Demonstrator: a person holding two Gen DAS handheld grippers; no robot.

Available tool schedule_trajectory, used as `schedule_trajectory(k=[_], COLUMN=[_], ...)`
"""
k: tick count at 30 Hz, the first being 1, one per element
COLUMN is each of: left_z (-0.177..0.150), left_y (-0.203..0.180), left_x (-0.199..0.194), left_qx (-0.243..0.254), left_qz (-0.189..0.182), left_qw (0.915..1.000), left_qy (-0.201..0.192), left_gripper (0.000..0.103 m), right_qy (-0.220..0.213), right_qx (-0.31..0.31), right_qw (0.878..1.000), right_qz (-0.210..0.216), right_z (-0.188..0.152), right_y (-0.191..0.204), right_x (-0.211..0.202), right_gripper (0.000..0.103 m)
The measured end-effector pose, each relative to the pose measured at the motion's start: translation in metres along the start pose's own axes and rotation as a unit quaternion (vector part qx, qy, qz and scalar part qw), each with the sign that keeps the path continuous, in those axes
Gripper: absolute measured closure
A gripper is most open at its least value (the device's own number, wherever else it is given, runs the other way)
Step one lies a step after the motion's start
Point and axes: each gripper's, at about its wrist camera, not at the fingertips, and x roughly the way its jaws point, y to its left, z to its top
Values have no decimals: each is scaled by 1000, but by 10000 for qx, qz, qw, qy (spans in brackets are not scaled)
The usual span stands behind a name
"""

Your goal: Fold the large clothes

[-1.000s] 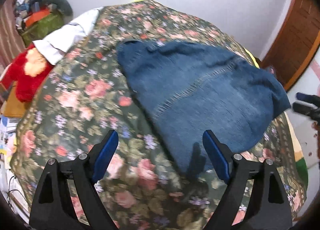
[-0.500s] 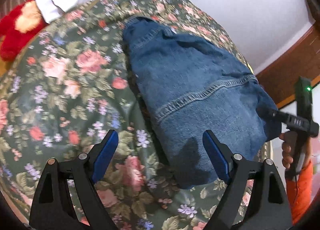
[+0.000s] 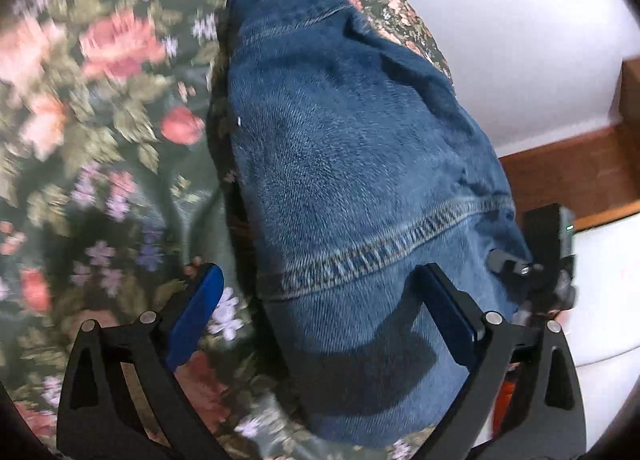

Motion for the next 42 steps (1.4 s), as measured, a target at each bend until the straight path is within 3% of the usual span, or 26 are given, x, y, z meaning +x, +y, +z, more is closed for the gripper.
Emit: schedule_trajectory(k=[8,11,14,20,24,36,42], left_z=[20,23,24,13,5,-17,-11], left_y=[2,-2,-8,-45,-59,-70,-64], left_x=[35,40,36,0,-29,-129,-161], left_qx=[-267,-202,-129,696,986,1433,1636], left_qz=[-621,-571,-470,73,90,-166,-128], left_qw=[9976,9981,9988,9968,9936,9830,9765], left_qy=[156,77,-5,-384,-550,-1135,-1398], left_gripper=[2,2,10,28,35,38,38], right_qy=[9,-47,-137,-268,-322,-939,-1221], right_qx=[-55,63,29,109,46,-574,-769], right_qw=[9999,9998,9998,9993,9993,9939,9895], right_qz=[128,199,152,224,164,-18,-17], right_z=[15,16,10,-15,-29,-62,-78], right_y=[5,3,7,19,36,134,179], right_x=[19,19,16,1,-11,-65,-69], right_gripper=[0,0,11,28,33,36,36])
